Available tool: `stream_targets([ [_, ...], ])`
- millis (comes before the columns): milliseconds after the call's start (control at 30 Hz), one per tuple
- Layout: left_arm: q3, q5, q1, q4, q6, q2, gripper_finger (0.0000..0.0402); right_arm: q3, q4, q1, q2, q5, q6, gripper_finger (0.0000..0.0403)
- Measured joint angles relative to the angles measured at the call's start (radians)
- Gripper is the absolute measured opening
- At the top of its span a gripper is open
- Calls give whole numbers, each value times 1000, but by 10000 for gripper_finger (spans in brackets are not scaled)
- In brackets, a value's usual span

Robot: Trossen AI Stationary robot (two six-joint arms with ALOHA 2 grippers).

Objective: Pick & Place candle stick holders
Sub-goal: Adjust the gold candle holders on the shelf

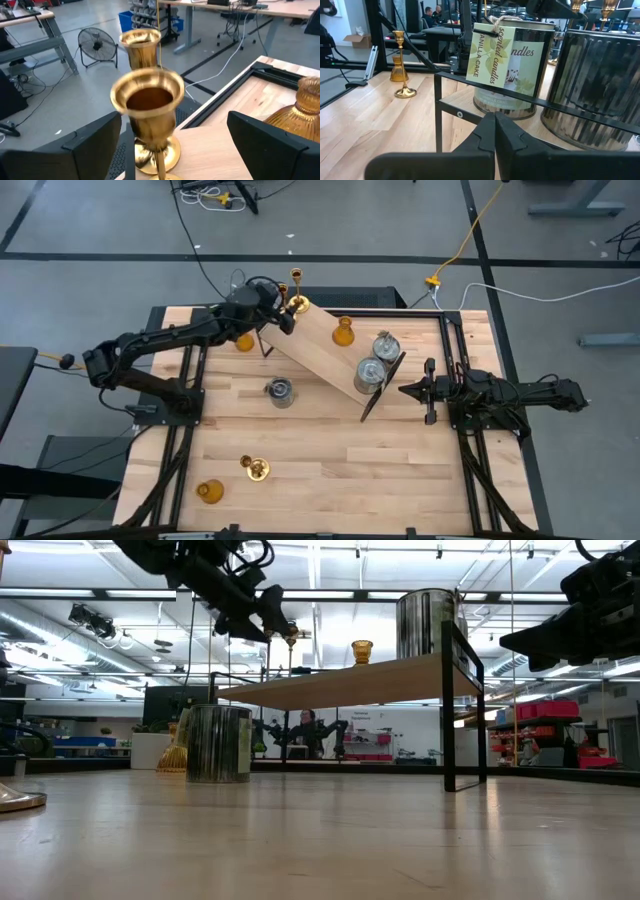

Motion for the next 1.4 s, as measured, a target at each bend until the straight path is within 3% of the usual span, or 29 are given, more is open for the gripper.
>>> stream_targets([
  [667,228,0,-80,-349,15,0,374,0,0,0,0,0,0,3],
  [967,230,-74,-65,-358,43,0,374,0,0,0,0,0,0,3],
  [1400,230,-97,-15,-351,66,0,374,0,0,0,0,0,0,3],
])
